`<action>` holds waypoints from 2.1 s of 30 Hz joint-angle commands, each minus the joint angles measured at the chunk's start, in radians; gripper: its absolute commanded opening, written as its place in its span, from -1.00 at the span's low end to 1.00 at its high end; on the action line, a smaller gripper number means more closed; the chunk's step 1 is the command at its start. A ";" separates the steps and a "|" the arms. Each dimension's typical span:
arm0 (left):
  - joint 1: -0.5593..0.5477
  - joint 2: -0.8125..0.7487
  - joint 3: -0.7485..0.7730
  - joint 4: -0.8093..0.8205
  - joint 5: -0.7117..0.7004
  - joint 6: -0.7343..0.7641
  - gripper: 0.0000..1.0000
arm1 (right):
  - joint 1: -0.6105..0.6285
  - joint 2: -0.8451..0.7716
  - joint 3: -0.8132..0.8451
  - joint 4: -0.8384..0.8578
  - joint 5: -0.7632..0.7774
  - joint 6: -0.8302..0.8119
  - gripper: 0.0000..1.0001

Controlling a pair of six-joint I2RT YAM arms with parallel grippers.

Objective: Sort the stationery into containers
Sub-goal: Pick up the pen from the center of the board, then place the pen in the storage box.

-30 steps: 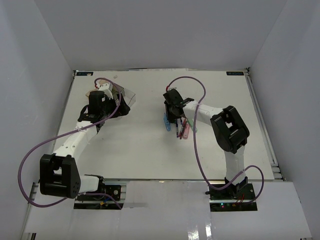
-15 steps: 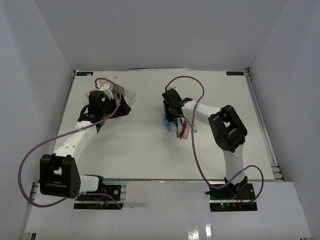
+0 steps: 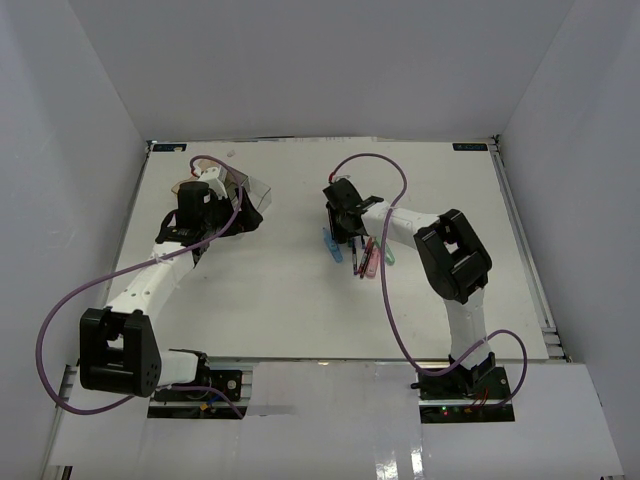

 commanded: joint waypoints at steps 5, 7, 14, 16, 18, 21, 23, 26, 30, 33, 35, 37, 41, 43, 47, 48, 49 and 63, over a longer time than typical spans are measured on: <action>0.004 -0.029 0.029 0.023 0.093 -0.095 0.96 | 0.003 -0.095 0.006 0.004 -0.001 -0.083 -0.46; 0.003 -0.031 0.048 0.031 0.152 -0.142 0.96 | 0.010 -0.171 -0.032 0.030 -0.005 -0.106 -0.46; -0.192 -0.008 0.091 0.115 0.092 -0.297 0.96 | 0.058 -0.390 -0.198 0.188 -0.100 -0.131 -0.46; -0.232 0.021 0.108 0.131 0.042 -0.319 0.96 | 0.072 -0.448 -0.241 0.232 -0.132 -0.133 -0.45; -0.273 0.040 0.123 0.163 0.023 -0.357 0.96 | 0.085 -0.488 -0.273 0.267 -0.157 -0.122 -0.44; -0.325 0.070 0.150 0.190 -0.037 -0.385 0.95 | 0.091 -0.561 -0.338 0.350 -0.209 -0.091 -0.44; -0.352 0.089 0.161 0.194 -0.084 -0.390 0.89 | 0.091 -0.600 -0.371 0.390 -0.228 -0.080 -0.43; -0.396 0.110 0.177 0.238 -0.114 -0.394 0.79 | 0.091 -0.636 -0.399 0.419 -0.235 -0.068 -0.42; -0.436 0.147 0.193 0.243 -0.147 -0.400 0.62 | 0.091 -0.662 -0.427 0.456 -0.252 -0.051 -0.42; -0.456 0.174 0.206 0.249 -0.160 -0.406 0.43 | 0.091 -0.677 -0.439 0.475 -0.264 -0.037 -0.41; -0.464 0.187 0.221 0.252 -0.160 -0.405 0.30 | 0.091 -0.685 -0.447 0.484 -0.266 -0.031 -0.39; -0.473 0.198 0.230 0.253 -0.161 -0.405 0.05 | 0.091 -0.693 -0.460 0.496 -0.264 -0.028 -0.37; -0.479 0.199 0.229 0.258 -0.155 -0.397 -0.35 | 0.091 -0.699 -0.477 0.505 -0.268 -0.016 -0.33; -0.479 0.198 0.229 0.253 -0.154 -0.376 -0.55 | 0.091 -0.703 -0.488 0.510 -0.268 -0.011 -0.22; -0.479 0.193 0.239 0.224 -0.176 -0.330 -0.77 | 0.089 -0.714 -0.505 0.507 -0.268 -0.011 0.09; -0.478 0.195 0.246 0.212 -0.186 -0.298 -0.78 | 0.086 -0.723 -0.508 0.502 -0.268 -0.013 0.20; -0.478 0.198 0.253 0.172 -0.210 -0.278 -0.79 | 0.082 -0.728 -0.516 0.493 -0.268 -0.016 0.39; -0.179 0.354 0.505 -0.089 -0.550 0.549 -0.78 | 0.029 -0.961 -0.695 0.315 -0.222 -0.201 0.80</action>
